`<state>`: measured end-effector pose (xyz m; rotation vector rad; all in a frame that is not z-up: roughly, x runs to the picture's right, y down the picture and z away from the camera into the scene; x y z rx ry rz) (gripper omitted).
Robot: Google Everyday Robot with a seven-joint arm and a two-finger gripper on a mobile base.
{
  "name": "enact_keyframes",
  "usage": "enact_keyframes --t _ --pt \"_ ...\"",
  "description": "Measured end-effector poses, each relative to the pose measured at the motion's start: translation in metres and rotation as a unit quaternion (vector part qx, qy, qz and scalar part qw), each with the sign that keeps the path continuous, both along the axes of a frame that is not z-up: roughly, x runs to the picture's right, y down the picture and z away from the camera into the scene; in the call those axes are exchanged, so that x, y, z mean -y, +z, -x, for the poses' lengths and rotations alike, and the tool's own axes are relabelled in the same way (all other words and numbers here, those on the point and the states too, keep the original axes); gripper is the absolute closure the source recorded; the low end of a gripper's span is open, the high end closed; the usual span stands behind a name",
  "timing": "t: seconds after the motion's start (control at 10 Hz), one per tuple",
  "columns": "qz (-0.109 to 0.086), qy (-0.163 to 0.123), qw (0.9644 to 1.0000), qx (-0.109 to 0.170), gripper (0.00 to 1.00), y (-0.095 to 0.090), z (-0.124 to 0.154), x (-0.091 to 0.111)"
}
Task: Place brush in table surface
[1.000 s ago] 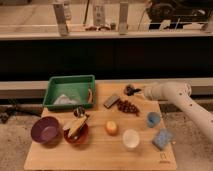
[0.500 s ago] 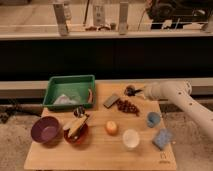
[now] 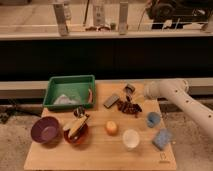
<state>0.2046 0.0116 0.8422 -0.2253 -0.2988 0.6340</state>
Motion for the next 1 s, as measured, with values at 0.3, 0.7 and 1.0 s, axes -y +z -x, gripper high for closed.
enact_keyframes --t 0.3,0.7,1.0 --pt "0.004 -0.04 0.9992 -0.003 0.2 -0.002 0.016 0.008" --pt "0.004 -0.088 0.9961 0.0 0.2 -0.006 0.035 0.019" --pt "0.004 -0.088 0.9961 0.0 0.2 -0.006 0.034 0.019"
